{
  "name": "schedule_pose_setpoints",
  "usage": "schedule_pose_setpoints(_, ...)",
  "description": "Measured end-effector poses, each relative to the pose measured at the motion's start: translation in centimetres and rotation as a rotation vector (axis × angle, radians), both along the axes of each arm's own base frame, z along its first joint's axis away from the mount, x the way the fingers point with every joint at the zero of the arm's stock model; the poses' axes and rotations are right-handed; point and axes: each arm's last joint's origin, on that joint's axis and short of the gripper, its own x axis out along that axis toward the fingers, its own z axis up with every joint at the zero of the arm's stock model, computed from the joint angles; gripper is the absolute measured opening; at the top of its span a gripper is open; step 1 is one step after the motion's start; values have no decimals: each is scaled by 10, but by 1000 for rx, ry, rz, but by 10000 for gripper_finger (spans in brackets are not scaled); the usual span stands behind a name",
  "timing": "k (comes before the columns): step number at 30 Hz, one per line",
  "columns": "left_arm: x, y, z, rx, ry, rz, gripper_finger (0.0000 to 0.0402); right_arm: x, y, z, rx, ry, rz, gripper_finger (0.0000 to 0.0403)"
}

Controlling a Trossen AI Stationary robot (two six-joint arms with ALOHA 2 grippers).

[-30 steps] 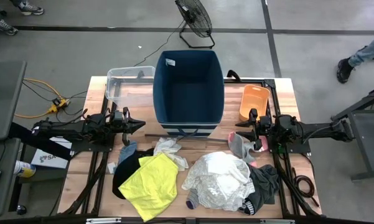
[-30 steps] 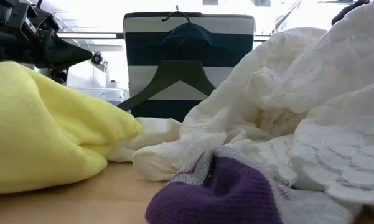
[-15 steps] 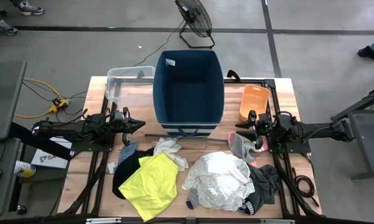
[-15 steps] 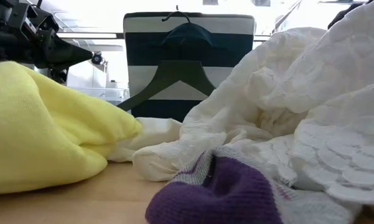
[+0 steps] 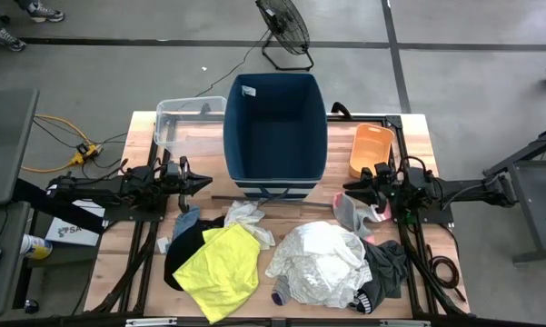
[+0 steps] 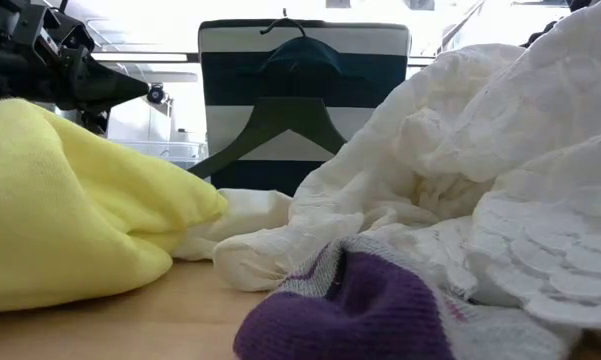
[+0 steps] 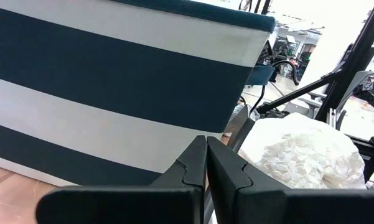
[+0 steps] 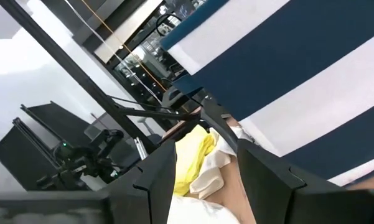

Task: Pick & Place Cloths
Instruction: Put the grey sock into the orange bin

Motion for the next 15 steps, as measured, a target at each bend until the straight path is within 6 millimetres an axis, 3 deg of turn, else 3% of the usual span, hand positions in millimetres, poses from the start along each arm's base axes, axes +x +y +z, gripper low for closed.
schedule_pose_setpoints(6, 0, 0, 0, 0, 0, 0, 10, 0, 0, 5, 44, 14, 5, 162)
schedule_pose_setpoints(15, 0, 0, 0, 0, 0, 0, 10, -8, -2, 44, 21, 85, -85, 162)
